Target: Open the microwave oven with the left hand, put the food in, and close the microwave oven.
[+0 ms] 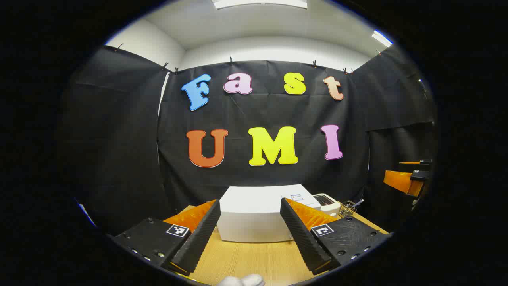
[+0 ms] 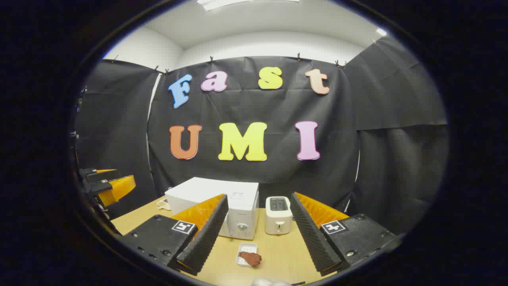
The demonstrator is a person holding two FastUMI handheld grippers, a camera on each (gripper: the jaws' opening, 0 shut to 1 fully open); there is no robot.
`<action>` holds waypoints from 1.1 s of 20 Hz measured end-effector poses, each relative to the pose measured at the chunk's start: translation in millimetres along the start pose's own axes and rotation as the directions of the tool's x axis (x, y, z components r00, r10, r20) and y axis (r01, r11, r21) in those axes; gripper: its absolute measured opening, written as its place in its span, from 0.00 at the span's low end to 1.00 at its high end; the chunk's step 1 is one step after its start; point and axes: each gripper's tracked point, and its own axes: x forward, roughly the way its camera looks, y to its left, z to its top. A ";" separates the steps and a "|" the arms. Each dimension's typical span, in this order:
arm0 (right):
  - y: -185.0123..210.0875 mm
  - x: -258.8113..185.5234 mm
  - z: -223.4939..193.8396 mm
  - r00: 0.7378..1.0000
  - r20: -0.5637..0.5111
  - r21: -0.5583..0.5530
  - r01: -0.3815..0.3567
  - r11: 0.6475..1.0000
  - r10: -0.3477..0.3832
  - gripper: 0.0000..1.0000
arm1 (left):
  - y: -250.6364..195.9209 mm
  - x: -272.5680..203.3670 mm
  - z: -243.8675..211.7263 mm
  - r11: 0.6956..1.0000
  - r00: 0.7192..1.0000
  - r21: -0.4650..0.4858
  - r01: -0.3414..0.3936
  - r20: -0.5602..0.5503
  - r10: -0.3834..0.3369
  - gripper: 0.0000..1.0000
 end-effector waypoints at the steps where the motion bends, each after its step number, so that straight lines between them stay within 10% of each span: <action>1: -0.9 -0.2 1.0 1.000 0.002 -0.001 0.002 1.000 -0.002 1.00 | -1.6 1.1 0.2 1.000 1.000 0.000 0.002 0.000 -0.002 0.96; 22: -30.3 15.6 -1.4 1.000 0.007 -0.012 0.024 1.000 -0.024 1.00 | -24.8 26.1 -24.2 0.999 1.000 0.047 0.008 -0.010 -0.007 0.96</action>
